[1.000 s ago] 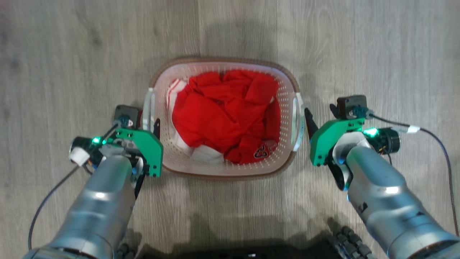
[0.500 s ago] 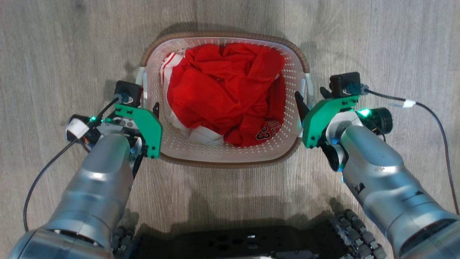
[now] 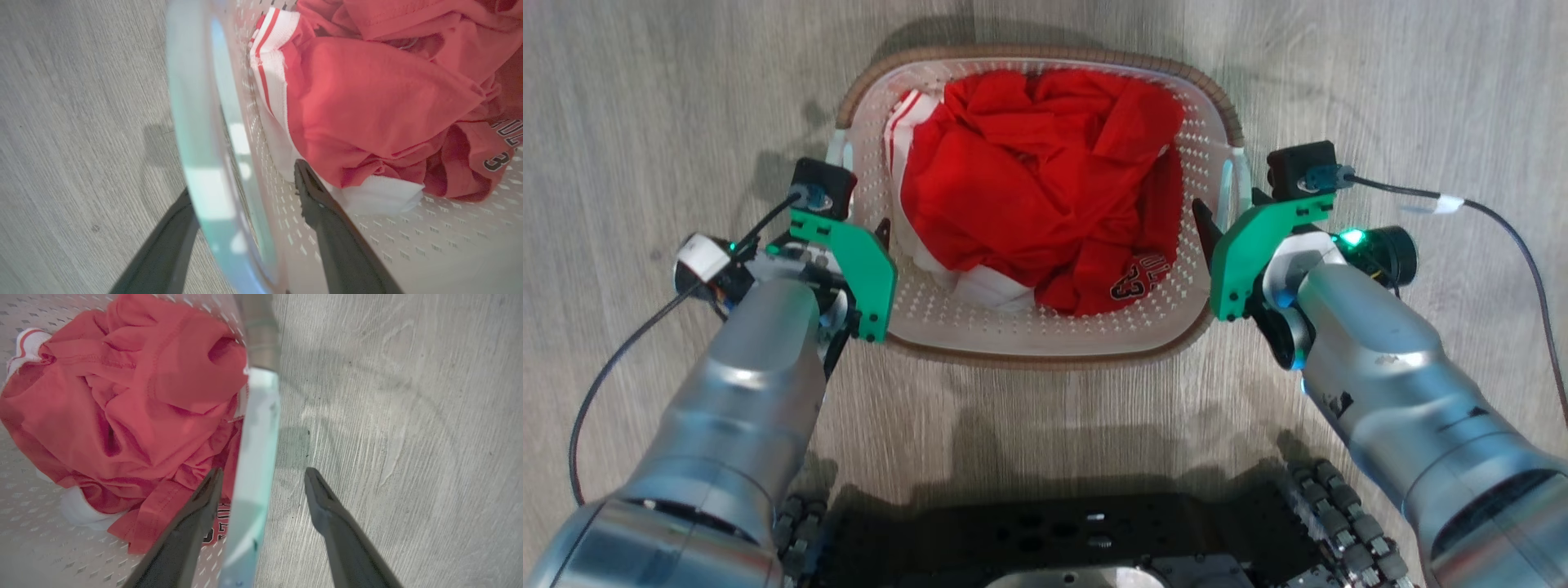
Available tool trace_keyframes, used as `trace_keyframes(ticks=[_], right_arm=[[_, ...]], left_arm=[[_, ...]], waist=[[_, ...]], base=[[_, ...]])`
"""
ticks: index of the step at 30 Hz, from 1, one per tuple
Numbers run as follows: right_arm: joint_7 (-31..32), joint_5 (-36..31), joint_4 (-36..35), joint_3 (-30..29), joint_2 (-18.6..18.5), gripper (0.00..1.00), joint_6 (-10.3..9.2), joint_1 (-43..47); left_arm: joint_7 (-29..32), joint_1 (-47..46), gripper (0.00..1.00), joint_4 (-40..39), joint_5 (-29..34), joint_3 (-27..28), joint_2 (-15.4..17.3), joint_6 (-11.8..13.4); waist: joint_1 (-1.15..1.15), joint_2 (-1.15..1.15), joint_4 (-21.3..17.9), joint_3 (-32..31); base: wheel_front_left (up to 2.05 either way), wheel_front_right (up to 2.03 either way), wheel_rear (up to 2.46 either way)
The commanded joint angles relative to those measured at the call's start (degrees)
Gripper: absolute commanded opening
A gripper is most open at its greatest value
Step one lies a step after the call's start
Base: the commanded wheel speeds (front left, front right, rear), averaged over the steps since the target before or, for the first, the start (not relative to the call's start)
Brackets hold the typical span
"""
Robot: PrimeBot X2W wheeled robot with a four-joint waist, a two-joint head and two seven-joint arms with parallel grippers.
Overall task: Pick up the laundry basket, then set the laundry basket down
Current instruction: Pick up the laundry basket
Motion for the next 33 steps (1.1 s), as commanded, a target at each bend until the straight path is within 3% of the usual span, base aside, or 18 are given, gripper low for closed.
trace_keyframes(ticks=[1,20,21,22,23,33], right_arm=[[0.13,0.61,-0.12,1.25,0.77,1.0,0.4,1.84],[-0.74,5.57,1.5,6.34,0.77,1.0,0.4,-1.46],[-0.16,6.17,1.37,6.61,0.77,0.62,0.4,-1.35],[0.09,6.56,1.3,6.89,0.77,0.09,0.4,-1.4],[0.1,6.83,1.32,7.14,0.77,0.0,0.4,-1.52],[-0.1,8.69,2.02,10.04,0.77,0.0,0.4,-2.34]], left_arm=[[0.15,0.0,1.0,-0.28,-0.44,0.54,1.42,-0.25],[2.25,-2.39,1.0,-0.27,-1.94,-1.7,1.23,-0.91],[2.36,-2.38,1.0,-0.27,-2.16,-1.77,1.22,-0.96],[2.37,-2.41,0.54,-0.27,-2.5,-1.75,1.21,-1.04],[2.22,-2.46,0.0,-0.27,-2.92,-1.67,1.2,-1.14],[3.35,-1.8,0.0,-0.63,-6.07,-5.37,1.16,-1.83]], waist=[[0.0,0.0,0.07,0.93],[0.0,0.0,0.64,4.48],[0.0,0.0,0.68,4.5],[0.0,0.0,0.7,4.56],[0.0,0.0,0.72,4.64],[0.0,0.0,0.86,4.28]], base=[[0.0,0.0,0.0],[0.0,0.0,0.0],[0.0,0.0,0.0],[0.0,0.0,0.0],[0.0,0.0,0.0],[0.0,0.0,0.0]])
